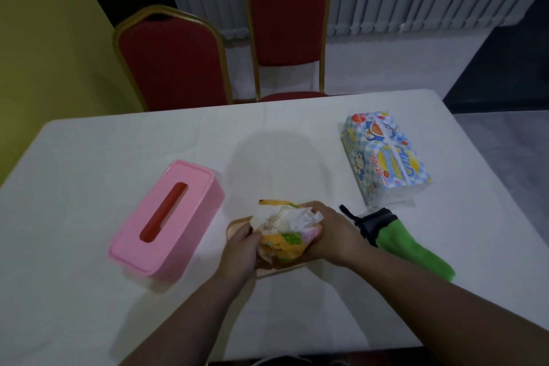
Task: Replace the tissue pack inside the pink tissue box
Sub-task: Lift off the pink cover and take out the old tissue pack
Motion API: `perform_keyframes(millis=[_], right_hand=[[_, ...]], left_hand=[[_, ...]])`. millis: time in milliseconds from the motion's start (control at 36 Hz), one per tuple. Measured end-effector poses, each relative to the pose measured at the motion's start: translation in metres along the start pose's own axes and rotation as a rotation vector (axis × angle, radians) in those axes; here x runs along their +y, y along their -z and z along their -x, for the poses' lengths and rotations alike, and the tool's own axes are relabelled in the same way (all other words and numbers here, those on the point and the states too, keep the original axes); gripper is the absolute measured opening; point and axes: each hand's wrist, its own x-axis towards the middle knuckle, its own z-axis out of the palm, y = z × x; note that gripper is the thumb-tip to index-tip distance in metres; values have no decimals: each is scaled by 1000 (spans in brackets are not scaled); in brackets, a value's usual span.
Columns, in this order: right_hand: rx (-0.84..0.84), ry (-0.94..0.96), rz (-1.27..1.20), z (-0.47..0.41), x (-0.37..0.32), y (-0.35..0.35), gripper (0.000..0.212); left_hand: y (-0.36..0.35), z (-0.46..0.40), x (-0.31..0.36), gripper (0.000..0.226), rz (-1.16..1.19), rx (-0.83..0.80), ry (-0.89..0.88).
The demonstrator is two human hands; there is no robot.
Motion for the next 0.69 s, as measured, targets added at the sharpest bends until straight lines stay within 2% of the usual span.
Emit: perform_keyframes(millis=[83,167,250,306,389,472,556,694], right_hand=[[49,-55,-133,8,3,10,84],[121,-44,-172,18,3,26,68],[251,-52,-245,33,3,50,58],[325,-65,-359,45,6,66,61],[533,-88,-517,66,17,93,59],[786,-164,-547,86,39,115,59],[966,-306,-499,106,65,125,68],[1081,-553,-396,128,95,122,59]], left_hand=[[-3,-4,2,18,-3,9,-63],[-12,0,10,23,47,-32,-133],[-27,2,22,23,59,-67,-263],[-40,0,32,19,12,-108,-359],[-61,-4,46,36,-73,-178,-471],[-81,-8,52,29,-151,-208,-484],[-107,-14,51,18,-177,-234,-424],[-144,-25,43,20,-324,-246,-405]])
